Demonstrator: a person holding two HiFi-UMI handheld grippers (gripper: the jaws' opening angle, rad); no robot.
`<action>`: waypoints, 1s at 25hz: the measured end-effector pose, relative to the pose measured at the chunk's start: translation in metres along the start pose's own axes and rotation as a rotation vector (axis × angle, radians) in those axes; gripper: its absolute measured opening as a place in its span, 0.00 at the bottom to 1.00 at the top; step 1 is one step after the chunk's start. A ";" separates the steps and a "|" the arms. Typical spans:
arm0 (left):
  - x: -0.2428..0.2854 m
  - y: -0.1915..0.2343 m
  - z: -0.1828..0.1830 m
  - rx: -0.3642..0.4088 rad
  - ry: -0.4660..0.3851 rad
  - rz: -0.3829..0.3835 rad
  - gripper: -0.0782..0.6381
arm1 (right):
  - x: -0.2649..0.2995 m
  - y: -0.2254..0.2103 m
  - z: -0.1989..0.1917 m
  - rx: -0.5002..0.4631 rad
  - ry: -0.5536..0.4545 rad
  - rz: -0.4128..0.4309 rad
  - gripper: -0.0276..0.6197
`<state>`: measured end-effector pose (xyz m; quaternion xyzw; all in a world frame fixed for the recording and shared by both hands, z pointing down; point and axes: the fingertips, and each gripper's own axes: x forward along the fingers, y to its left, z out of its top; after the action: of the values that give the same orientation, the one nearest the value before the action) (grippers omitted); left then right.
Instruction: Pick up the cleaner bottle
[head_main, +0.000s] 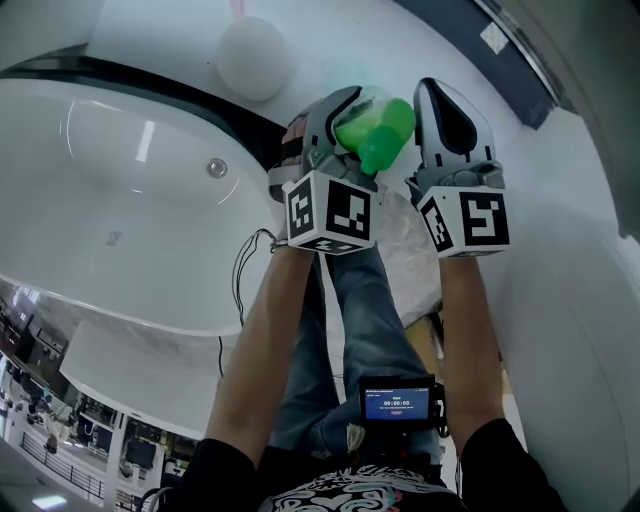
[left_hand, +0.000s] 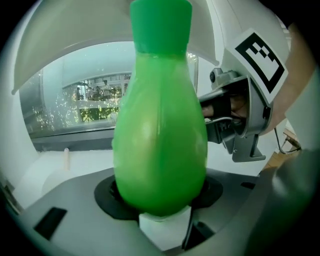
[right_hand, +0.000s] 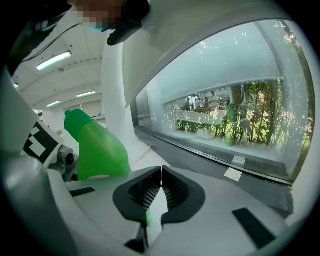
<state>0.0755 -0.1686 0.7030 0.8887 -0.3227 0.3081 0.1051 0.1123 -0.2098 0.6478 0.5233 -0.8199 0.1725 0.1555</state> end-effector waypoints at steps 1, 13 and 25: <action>0.001 -0.002 0.000 -0.001 -0.006 -0.010 0.46 | 0.000 0.001 0.001 -0.001 -0.007 0.010 0.09; 0.009 0.004 -0.006 -0.046 0.005 0.009 0.41 | 0.000 0.018 0.004 -0.007 -0.045 0.105 0.08; 0.009 0.026 -0.007 -0.303 0.000 -0.079 0.40 | 0.002 0.011 -0.001 0.020 -0.031 0.081 0.08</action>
<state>0.0613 -0.1908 0.7137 0.8746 -0.3303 0.2517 0.2501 0.1013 -0.2060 0.6482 0.4938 -0.8409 0.1789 0.1305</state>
